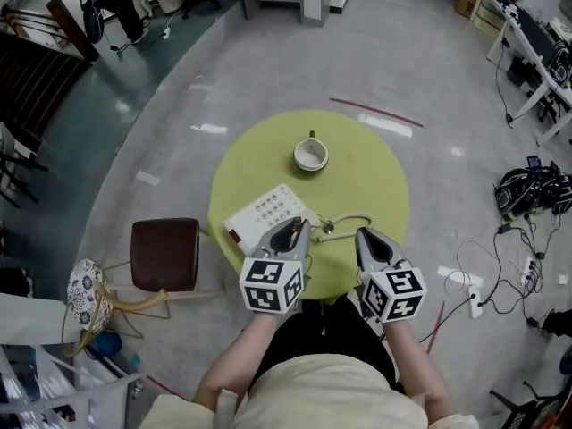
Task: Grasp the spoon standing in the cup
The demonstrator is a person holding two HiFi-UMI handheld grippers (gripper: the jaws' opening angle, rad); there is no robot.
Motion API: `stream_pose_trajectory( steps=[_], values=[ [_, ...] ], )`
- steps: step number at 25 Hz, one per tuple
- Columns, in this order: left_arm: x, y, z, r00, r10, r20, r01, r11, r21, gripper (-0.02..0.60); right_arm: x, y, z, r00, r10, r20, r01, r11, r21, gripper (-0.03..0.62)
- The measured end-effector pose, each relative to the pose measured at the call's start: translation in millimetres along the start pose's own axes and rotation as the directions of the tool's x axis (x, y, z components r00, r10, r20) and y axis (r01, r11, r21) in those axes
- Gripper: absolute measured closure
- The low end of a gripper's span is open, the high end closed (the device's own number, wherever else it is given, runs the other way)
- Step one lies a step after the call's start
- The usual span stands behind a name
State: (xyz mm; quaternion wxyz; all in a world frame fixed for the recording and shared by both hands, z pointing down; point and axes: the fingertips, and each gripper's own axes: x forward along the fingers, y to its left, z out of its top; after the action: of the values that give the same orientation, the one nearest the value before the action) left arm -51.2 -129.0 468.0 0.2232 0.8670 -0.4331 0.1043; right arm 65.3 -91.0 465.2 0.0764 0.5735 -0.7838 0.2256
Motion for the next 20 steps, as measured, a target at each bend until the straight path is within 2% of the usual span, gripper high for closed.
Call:
stream_pose_trajectory(
  steps=[20],
  values=[
    [-12.0, -5.6, -13.1, 1.000, 0.009, -0.016, -0.008, 1.000, 0.018, 0.525, -12.5, 1.3, -11.1, 1.000, -0.013, 0.000, 0.013, 1.000, 0.010, 0.595]
  ],
)
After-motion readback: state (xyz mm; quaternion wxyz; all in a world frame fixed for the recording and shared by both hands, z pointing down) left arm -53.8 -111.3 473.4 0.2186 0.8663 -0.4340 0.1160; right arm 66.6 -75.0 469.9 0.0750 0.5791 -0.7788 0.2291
